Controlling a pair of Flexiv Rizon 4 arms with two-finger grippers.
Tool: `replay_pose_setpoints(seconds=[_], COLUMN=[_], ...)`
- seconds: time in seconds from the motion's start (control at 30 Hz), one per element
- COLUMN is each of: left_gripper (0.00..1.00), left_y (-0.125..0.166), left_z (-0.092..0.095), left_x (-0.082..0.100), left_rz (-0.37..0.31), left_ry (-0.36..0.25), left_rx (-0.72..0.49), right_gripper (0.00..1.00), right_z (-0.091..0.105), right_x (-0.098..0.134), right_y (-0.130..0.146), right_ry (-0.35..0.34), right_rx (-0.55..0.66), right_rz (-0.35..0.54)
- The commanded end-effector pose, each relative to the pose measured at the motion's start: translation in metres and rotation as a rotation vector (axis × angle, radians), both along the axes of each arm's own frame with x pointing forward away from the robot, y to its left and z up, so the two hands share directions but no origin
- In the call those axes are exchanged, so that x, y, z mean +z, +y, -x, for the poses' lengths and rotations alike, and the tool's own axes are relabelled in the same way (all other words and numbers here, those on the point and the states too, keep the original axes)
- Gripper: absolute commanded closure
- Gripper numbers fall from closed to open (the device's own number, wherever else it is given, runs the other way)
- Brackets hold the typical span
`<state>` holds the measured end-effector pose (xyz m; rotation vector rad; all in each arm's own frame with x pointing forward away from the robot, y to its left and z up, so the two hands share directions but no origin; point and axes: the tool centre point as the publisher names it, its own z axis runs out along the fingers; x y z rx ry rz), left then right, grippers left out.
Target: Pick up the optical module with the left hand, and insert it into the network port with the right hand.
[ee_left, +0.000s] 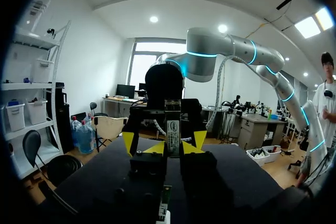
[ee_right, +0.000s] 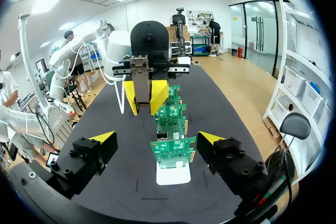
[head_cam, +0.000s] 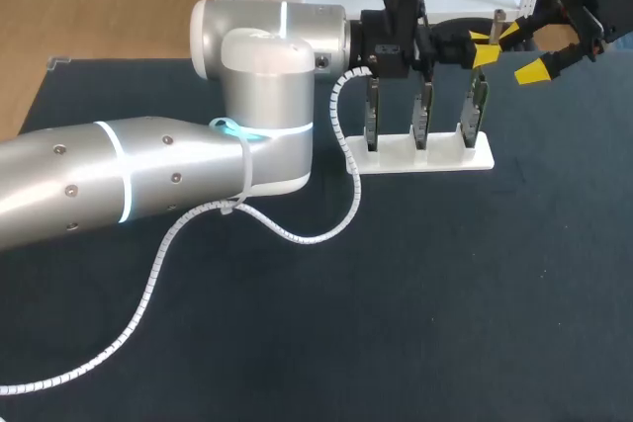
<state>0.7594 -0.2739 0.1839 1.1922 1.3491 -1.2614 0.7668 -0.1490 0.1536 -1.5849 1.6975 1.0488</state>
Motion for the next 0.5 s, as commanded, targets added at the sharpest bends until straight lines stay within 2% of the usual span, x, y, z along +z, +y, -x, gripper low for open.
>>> replay_pose_setpoints(seconds=[0.03, 0.17, 0.43, 0.5], left_gripper=[1.0, 1.0, 1.0, 1.0], left_y=[-0.001, -0.001, -0.001, -0.001], left_z=[-0.003, -0.003, -0.003, -0.003], left_x=[0.0, 0.0, 0.0, 0.0], left_rz=[-0.002, -0.002, -0.002, -0.002], left_ry=[0.0, 0.0, 0.0, 0.0], left_rx=[-0.006, -0.006, -0.006, -0.006], right_gripper=[0.0, 0.0, 0.0, 0.0], right_z=[0.001, -0.005, -0.018, -0.02], right_x=[0.0, 0.005, 0.038, 0.042], right_y=[0.0, -0.005, -0.007, -0.005], right_ry=[-0.002, -0.019, -0.053, -0.063], right_rx=[-0.002, -0.036, -0.071, -0.079], right_rz=[0.0, -0.001, -0.095, -0.093])
